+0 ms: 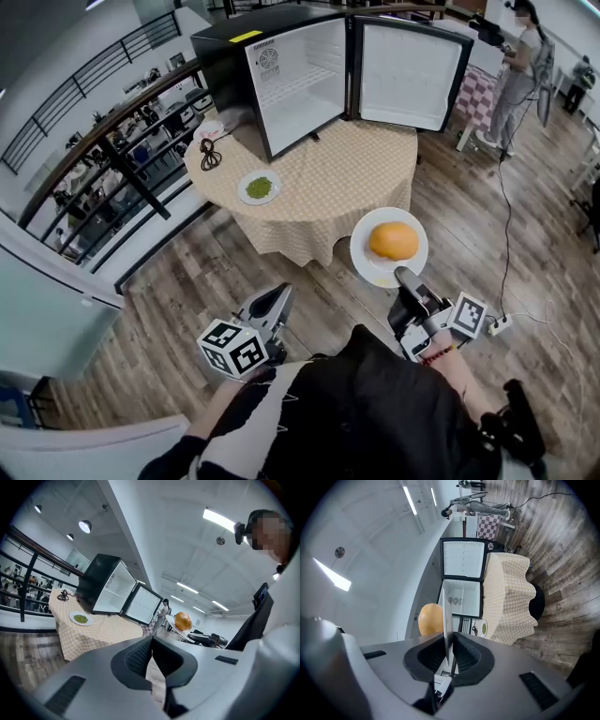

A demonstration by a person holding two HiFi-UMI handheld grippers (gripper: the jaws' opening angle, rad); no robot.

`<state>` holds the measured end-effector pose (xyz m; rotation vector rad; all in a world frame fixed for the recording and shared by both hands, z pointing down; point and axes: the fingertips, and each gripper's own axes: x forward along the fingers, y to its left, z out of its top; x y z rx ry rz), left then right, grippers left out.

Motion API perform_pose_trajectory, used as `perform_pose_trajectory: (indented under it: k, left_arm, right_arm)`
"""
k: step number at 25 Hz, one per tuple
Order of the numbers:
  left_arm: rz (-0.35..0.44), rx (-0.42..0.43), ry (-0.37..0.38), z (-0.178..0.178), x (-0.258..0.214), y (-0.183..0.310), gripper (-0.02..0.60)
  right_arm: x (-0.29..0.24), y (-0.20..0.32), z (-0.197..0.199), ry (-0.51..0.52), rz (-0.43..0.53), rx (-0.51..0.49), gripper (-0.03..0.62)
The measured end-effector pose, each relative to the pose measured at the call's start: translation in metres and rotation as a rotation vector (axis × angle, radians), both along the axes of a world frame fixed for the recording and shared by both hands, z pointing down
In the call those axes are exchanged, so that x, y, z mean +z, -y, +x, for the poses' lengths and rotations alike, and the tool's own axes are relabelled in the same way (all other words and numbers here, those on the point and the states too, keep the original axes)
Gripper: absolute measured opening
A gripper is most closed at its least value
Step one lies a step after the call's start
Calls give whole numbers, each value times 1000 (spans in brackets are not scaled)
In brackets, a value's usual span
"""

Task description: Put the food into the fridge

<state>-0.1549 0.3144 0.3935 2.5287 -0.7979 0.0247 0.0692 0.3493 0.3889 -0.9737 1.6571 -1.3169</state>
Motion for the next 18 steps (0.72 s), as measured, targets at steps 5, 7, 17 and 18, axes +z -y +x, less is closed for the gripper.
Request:
perform_pose_trajectory:
  k: [5,7,17,18]
  left_arm:
    - [3,19,5,-16,-2,7,12]
    - [14,39,10,-26,2,12,12]
    - [30,28,13,-55,8,41,12]
    - [27,20,2,-55,8,46,12]
  right_arm:
    - [-3,10,-16,0,15,10,38]
    - [0,17,-27,0,24,12,38]
    - [0,45,-42,-4,47,22,35]
    - [1,51,-41,3,49,23,34]
